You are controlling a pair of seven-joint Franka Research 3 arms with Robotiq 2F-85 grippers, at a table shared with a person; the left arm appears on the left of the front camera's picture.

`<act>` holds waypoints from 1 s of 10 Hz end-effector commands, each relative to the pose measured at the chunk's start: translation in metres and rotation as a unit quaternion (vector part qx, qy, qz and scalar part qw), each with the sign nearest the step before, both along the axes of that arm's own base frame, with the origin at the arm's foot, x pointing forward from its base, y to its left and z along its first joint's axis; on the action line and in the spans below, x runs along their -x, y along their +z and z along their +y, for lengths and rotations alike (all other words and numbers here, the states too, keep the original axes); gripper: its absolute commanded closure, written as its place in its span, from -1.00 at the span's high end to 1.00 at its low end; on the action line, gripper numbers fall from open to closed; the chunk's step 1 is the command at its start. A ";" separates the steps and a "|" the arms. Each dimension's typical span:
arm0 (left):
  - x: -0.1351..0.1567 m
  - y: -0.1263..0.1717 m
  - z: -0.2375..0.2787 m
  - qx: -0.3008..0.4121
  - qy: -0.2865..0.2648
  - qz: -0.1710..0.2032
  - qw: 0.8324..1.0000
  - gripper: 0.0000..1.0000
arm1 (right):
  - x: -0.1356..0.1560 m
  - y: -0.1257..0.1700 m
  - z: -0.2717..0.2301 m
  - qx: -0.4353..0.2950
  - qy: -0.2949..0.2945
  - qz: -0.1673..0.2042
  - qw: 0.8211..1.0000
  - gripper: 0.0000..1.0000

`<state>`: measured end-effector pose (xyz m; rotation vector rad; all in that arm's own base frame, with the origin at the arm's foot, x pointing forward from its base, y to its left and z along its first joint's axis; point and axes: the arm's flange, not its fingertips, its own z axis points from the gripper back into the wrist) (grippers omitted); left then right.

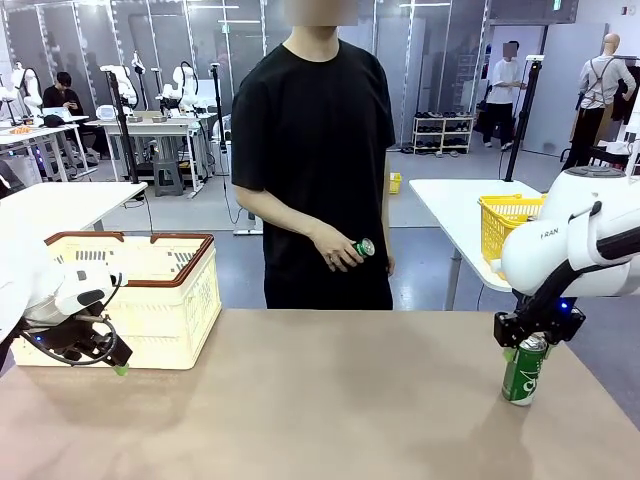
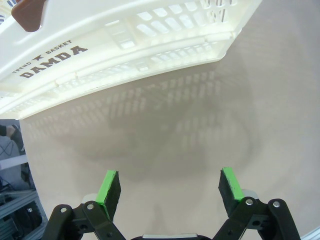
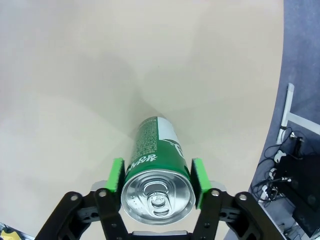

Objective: Place the drinks into the Shopping basket.
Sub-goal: Pick up one drink and place it into the Shopping basket.

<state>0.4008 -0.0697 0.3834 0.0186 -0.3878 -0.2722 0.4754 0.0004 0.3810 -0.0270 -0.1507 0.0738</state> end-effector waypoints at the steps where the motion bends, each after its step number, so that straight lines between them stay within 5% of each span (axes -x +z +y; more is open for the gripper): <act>1: 0.000 -0.001 0.000 0.000 0.001 0.001 1.000 1.00 | -0.002 0.004 -0.003 -0.012 0.003 0.006 1.000 -0.13; 5: 0.000 -0.001 0.000 0.000 0.001 0.001 1.000 1.00 | -0.002 0.007 -0.001 -0.015 -0.009 0.001 1.000 -0.89; 10: 0.000 -0.001 0.000 0.000 0.001 0.001 1.000 1.00 | 0.029 0.088 0.025 0.028 -0.025 -0.043 0.998 -0.89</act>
